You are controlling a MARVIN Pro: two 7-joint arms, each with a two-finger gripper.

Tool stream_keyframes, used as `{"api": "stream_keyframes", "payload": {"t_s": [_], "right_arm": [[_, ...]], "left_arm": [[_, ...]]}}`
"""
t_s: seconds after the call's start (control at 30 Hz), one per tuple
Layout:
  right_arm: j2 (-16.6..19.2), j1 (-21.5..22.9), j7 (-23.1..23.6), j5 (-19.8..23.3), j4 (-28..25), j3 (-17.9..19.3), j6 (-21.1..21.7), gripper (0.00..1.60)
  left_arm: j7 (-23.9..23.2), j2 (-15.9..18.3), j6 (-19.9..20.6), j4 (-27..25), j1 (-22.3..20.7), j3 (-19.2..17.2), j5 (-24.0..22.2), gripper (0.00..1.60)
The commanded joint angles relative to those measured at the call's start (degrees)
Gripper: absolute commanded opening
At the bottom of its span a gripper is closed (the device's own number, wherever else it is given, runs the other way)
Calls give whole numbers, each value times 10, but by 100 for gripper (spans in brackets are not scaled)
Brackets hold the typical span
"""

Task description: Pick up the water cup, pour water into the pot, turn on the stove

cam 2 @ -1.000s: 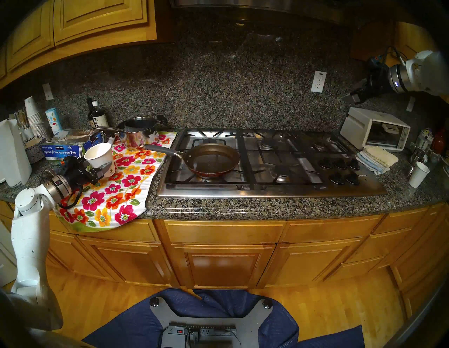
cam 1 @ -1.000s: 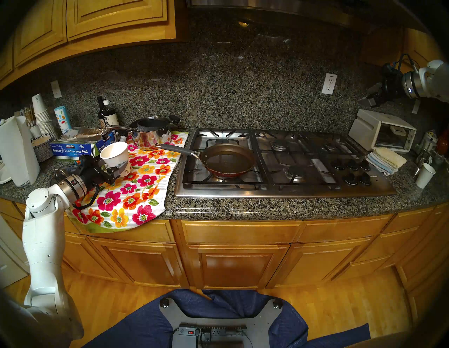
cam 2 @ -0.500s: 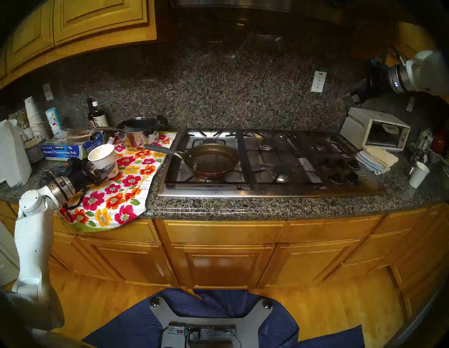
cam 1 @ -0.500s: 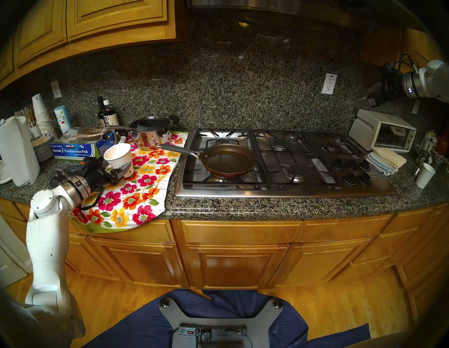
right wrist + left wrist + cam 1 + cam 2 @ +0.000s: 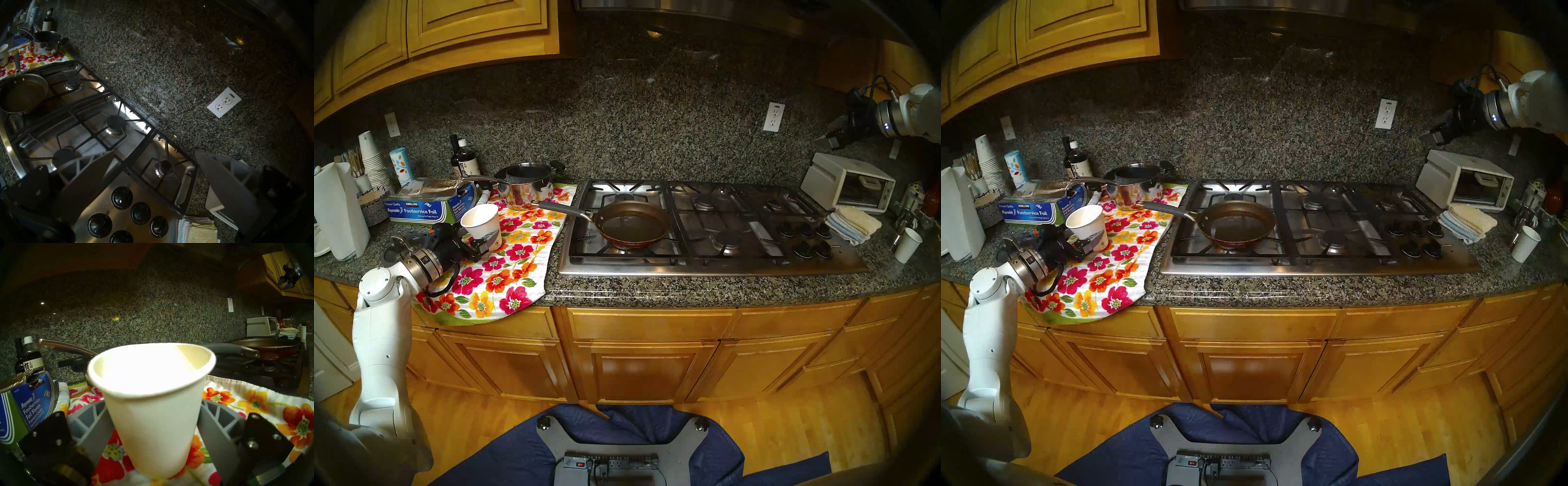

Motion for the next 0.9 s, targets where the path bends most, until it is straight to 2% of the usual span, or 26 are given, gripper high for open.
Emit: {"api": "stream_keyframes", "payload": {"t_s": [0.0, 0.87], "right_arm": [[-4, 18, -1, 3, 16, 0, 0, 160], [-4, 18, -1, 3, 16, 0, -1, 160]], "left_arm": [[-4, 8, -5, -4, -18, -3, -5, 159], [-7, 19, -8, -24, 16, -30, 1, 160]]}}
